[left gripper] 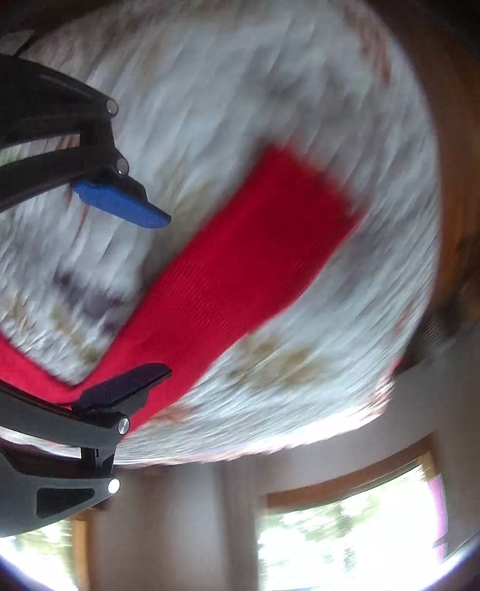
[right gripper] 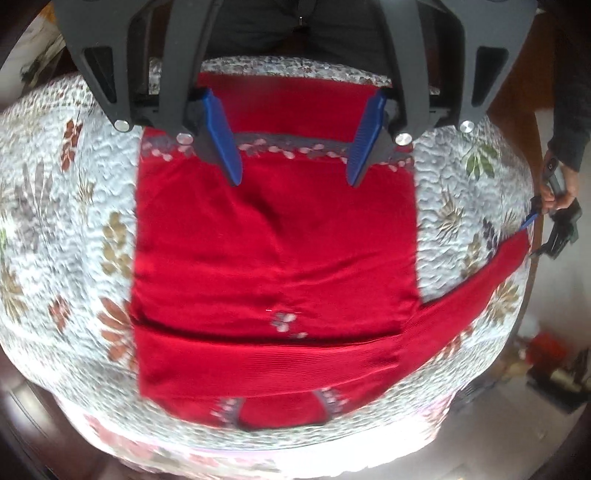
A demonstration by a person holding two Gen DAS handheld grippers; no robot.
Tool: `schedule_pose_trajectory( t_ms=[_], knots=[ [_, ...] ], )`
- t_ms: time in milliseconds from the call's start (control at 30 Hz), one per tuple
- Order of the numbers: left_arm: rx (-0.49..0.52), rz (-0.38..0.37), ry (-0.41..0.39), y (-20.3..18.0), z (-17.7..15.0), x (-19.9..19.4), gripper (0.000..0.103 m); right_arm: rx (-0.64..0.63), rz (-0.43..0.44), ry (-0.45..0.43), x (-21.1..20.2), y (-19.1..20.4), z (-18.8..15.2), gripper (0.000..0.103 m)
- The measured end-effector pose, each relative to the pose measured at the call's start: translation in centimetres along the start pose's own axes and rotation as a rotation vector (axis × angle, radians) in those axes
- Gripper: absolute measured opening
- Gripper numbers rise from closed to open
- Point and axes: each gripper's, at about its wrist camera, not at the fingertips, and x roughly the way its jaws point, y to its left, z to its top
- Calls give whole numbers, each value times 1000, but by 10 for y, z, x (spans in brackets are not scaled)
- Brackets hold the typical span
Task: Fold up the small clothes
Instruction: 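Grasp the other sleeve cuff with the left gripper and lift it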
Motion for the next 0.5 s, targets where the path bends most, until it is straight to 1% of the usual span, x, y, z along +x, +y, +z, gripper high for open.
schedule_pose_trajectory(
  t_ms=[67, 167, 233, 300, 367, 433, 467, 500],
  knots=[
    [-55, 7, -36, 28, 28, -13, 76, -20, -2, 10, 3, 9, 1, 59],
    [-80, 8, -33, 50, 51, -12, 76, -45, -13, 21, 5, 19, 1, 59],
    [-69, 30, -1, 51, 60, 1, 76, -55, -21, 22, 4, 24, 0, 59],
    [-61, 41, 33, 48, 61, 16, 76, -58, -29, 18, 2, 27, 0, 59],
    [-42, 62, 46, 50, 67, 22, 80, -54, -36, 11, 0, 28, 0, 59],
    [-28, 94, 46, 47, 68, 23, 79, -47, -39, 8, -1, 27, 0, 59],
    [-22, 111, 41, 42, 69, 24, 67, -44, -39, 6, -2, 27, 0, 59],
    [-13, 130, 40, 38, 70, 25, 34, -43, -39, 4, -3, 27, 0, 59]
  ],
)
